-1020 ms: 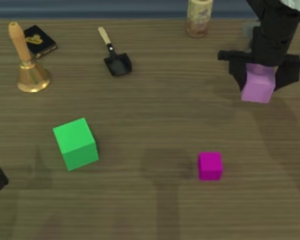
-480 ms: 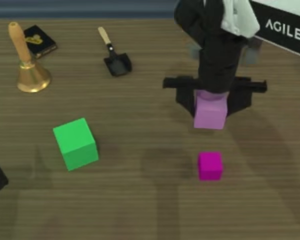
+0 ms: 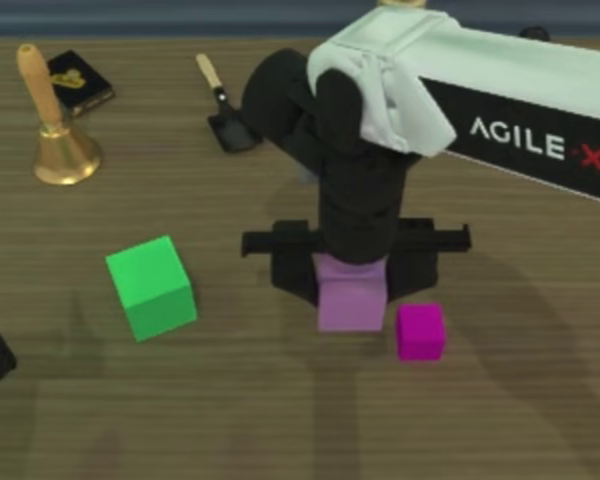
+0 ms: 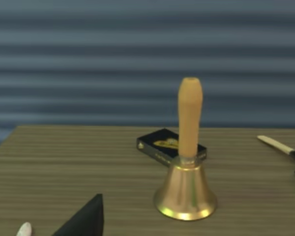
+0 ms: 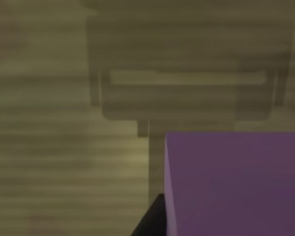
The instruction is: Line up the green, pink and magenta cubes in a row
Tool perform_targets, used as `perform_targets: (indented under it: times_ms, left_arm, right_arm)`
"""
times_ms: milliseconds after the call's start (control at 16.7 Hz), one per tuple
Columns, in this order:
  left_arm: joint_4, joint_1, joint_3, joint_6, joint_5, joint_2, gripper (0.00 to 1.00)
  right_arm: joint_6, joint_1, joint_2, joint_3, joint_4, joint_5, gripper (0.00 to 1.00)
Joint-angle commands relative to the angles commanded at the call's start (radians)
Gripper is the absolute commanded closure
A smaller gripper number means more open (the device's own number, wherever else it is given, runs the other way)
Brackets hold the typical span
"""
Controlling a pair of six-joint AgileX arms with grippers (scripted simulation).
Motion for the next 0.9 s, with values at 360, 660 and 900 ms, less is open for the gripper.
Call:
perform_targets:
  times_ms: [360,660,900]
  left_arm:
    - [0.000,0.000,0.000,0.000,0.000,0.000,0.00]
    - [0.000,0.000,0.000,0.000,0.000,0.000,0.00]
    - [0.000,0.000,0.000,0.000,0.000,0.000,0.00]
  right_arm:
    - [0.004,-0.007,0.020,-0.054,0.073,-0.001,1.00]
    - [0.002,0.000,0.062,-0.176,0.240,0.000,1.00]
    - [0.002,0.001,0.064,-0.182,0.246,0.001,1.00]
